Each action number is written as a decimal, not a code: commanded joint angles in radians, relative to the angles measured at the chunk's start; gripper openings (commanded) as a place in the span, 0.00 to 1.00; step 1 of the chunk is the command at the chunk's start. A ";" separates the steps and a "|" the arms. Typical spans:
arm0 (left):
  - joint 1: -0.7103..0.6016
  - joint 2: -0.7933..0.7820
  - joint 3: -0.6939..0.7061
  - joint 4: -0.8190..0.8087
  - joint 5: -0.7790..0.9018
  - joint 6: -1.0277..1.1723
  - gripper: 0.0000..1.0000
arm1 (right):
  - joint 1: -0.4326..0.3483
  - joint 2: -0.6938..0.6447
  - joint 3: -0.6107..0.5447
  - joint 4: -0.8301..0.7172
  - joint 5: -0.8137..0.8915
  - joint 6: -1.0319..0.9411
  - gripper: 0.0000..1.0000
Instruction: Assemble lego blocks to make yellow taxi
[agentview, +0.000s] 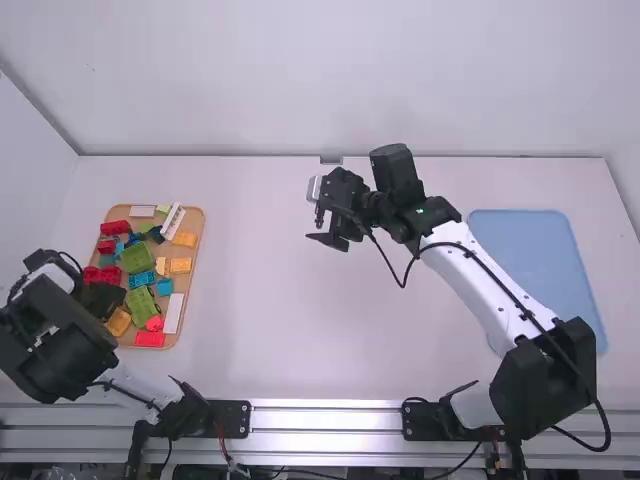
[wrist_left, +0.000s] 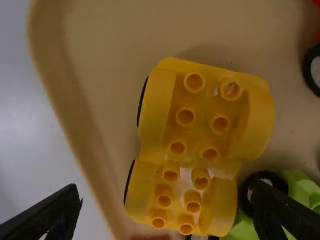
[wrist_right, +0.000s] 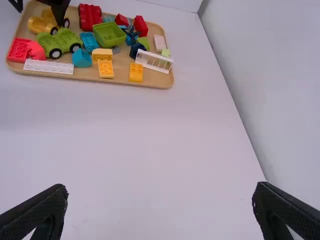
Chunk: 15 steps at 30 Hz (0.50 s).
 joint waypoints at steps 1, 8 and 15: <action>-0.005 -0.001 -0.015 0.005 -0.011 -0.019 0.90 | 0.001 0.012 0.029 -0.006 -0.003 0.003 0.99; -0.013 -0.001 -0.060 0.064 -0.012 0.052 0.83 | 0.001 0.012 0.029 -0.005 -0.003 0.002 0.99; -0.013 0.000 -0.080 0.082 0.018 0.199 0.77 | -0.001 0.012 0.029 -0.006 -0.003 0.002 0.98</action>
